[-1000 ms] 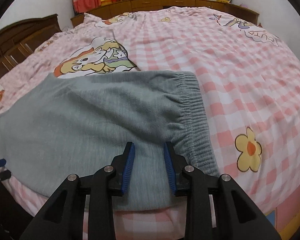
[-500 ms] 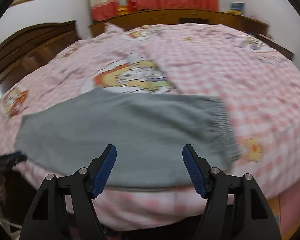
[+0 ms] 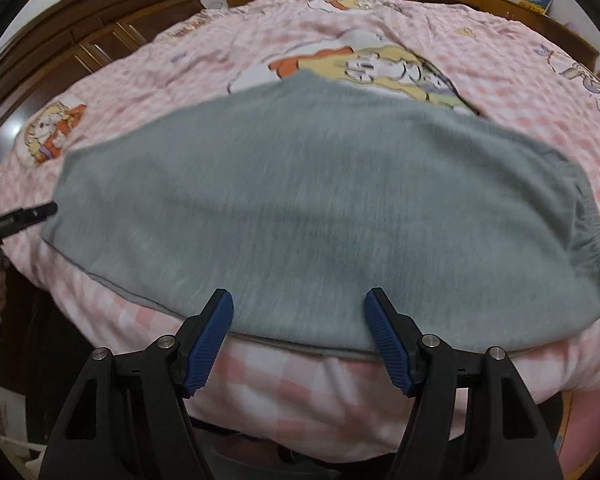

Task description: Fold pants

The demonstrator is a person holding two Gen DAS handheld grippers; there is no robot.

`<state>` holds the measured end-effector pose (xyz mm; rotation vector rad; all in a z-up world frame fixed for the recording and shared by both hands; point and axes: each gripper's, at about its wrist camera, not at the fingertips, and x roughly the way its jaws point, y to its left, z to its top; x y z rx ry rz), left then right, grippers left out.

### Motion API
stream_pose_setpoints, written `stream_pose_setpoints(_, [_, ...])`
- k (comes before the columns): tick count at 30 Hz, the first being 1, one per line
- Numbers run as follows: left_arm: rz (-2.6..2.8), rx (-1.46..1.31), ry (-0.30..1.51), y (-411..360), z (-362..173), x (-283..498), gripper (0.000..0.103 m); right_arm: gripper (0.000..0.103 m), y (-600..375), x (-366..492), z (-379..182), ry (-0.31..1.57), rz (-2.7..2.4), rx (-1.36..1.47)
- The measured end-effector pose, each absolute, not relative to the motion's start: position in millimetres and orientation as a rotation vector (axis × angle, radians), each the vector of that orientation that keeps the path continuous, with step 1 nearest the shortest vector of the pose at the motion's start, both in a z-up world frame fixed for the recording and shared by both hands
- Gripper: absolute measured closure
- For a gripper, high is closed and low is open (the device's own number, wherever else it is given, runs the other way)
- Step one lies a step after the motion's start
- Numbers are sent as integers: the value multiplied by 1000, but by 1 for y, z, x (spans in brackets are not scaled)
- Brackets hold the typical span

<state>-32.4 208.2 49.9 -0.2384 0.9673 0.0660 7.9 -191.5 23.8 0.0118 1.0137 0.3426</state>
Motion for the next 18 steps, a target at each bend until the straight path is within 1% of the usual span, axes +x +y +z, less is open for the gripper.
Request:
stream_pose_setpoints(1, [63, -244, 968, 216, 48, -29, 29, 32, -191, 7, 21, 1009, 336, 10])
stream_pose_setpoints(3, [64, -247, 968, 226, 43, -20, 29, 26, -191, 8, 17, 1003, 340, 29])
stream_pose_setpoints(8, [63, -263, 966, 239, 30, -7, 29, 19, -193, 13, 11, 1009, 349, 82])
stream_pose_setpoints(12, [49, -281, 939, 239, 24, -9, 28, 16, -188, 13, 11, 1004, 345, 64])
stream_pose_setpoints(13, [42, -279, 931, 238, 24, -10, 33, 16, -188, 12, 11, 1002, 348, 64])
stream_pose_setpoints(14, [25, -281, 921, 235, 25, -13, 40, 15, -188, 12, 11, 999, 352, 67])
stream_pose_setpoints(15, [13, -280, 915, 233, 27, -16, 52, 15, -189, 12, 11, 997, 354, 70])
stream_pose_setpoints(16, [3, -273, 906, 230, 30, -18, 60, 15, -189, 12, 11, 995, 356, 72])
stream_pose_setpoints(18, [-29, -251, 886, 222, 36, -24, 63, 15, -189, 11, 10, 991, 359, 73])
